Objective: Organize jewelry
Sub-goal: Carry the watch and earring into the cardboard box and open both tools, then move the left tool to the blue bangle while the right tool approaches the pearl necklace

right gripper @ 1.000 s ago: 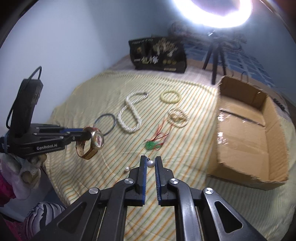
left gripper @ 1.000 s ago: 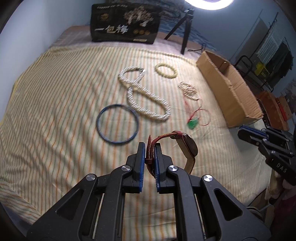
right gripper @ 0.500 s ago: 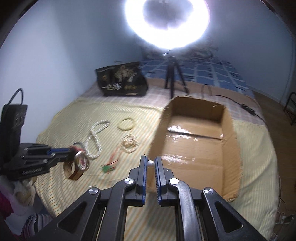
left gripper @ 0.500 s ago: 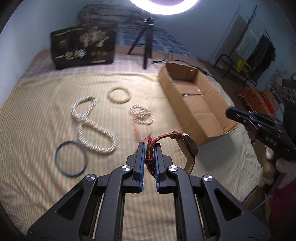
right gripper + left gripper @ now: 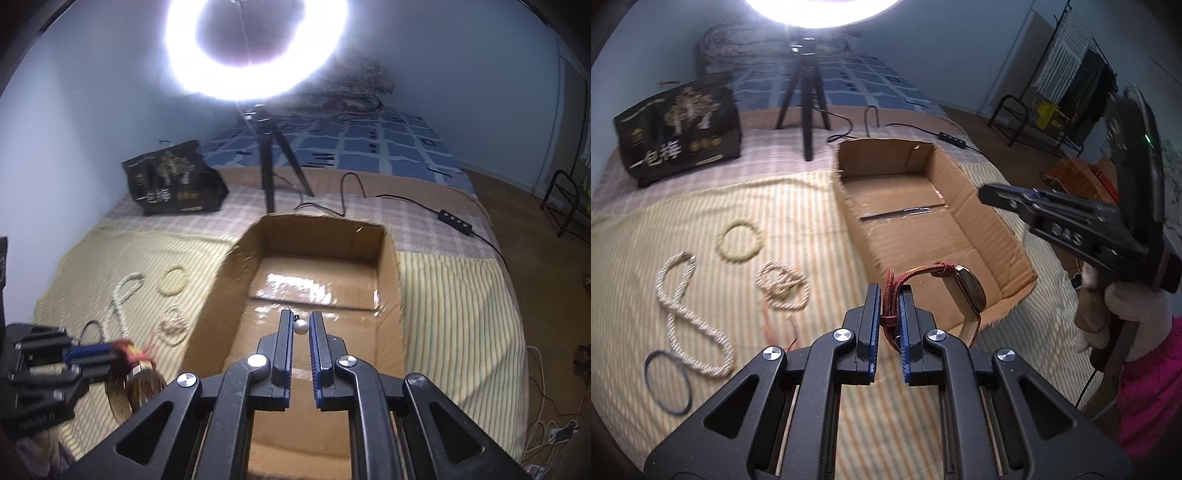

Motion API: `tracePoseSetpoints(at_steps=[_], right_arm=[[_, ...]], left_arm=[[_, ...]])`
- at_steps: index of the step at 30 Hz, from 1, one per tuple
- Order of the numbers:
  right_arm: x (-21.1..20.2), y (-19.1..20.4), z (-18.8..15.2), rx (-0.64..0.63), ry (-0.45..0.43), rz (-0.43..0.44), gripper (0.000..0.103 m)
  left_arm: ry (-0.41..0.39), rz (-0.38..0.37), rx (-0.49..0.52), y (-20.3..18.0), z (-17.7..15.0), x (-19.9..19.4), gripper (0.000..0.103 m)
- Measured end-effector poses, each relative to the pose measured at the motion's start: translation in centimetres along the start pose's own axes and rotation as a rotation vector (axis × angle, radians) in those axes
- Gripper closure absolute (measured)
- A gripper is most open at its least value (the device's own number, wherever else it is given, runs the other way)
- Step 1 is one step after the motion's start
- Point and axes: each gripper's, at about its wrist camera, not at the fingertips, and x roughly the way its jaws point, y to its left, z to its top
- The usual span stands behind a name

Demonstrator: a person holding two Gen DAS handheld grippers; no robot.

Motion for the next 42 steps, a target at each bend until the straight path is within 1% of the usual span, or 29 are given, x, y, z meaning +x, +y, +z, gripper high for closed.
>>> tracePoseSetpoints(at_steps=[9, 16, 20, 22, 23, 24, 26, 27, 28, 29, 30, 31, 32, 36, 42], right_arm=[[4.5, -2.6, 3.3, 0.02, 0.024, -0.008, 0.097], [7.3, -3.7, 3.8, 0.032, 0.058, -0.011, 0.097], [7.9, -4.1, 3.7, 0.045, 0.067, -0.008, 0.095], [8.0, -4.3, 3.7, 0.053, 0.068, -0.01, 0.088], [8.0, -4.4, 3.6, 0.057, 0.067, -0.011, 0.079], [7.9, -4.5, 3.6, 0.062, 0.062, -0.014, 0.075], [7.7, -4.6, 3.6, 0.065, 0.056, -0.016, 0.072], [7.7, -4.6, 3.6, 0.067, 0.054, -0.019, 0.067], [7.5, -4.6, 3.7, 0.068, 0.052, -0.026, 0.063], [7.4, -4.6, 3.7, 0.069, 0.049, -0.031, 0.055], [7.1, -4.5, 3.7, 0.068, 0.043, -0.04, 0.049], [6.9, -4.5, 3.7, 0.067, 0.038, -0.046, 0.047], [6.6, -4.5, 3.8, 0.066, 0.033, -0.052, 0.044], [5.5, -4.3, 4.0, 0.073, 0.017, -0.079, 0.03], [3.6, -3.0, 4.4, 0.057, 0.007, -0.114, 0.022]], left_arm=[[0.04, -0.015, 0.039, -2.1, 1.6, 4.0, 0.096], [0.058, -0.019, 0.035, -2.7, 1.8, 5.6, 0.096], [0.069, -0.02, 0.038, -2.9, 1.6, 6.0, 0.096], [0.074, -0.023, 0.038, -3.0, 1.6, 6.2, 0.096], [0.076, -0.026, 0.037, -3.0, 1.6, 6.4, 0.095], [0.079, -0.03, 0.037, -3.0, 1.6, 6.5, 0.095], [0.082, -0.035, 0.04, -3.1, 1.7, 6.7, 0.091], [0.09, -0.044, 0.042, -3.2, 1.7, 6.7, 0.086], [0.093, -0.053, 0.043, -3.2, 1.6, 6.7, 0.084], [0.092, -0.054, 0.044, -3.2, 1.7, 6.7, 0.081], [0.086, -0.053, 0.051, -3.3, 1.6, 6.4, 0.076], [0.079, -0.049, 0.056, -3.3, 1.7, 6.2, 0.073], [0.072, -0.045, 0.06, -3.4, 1.7, 6.0, 0.072], [0.064, -0.045, 0.061, -3.1, 1.5, 5.1, 0.072], [0.046, -0.041, 0.056, -2.6, 1.2, 2.9, 0.072]])
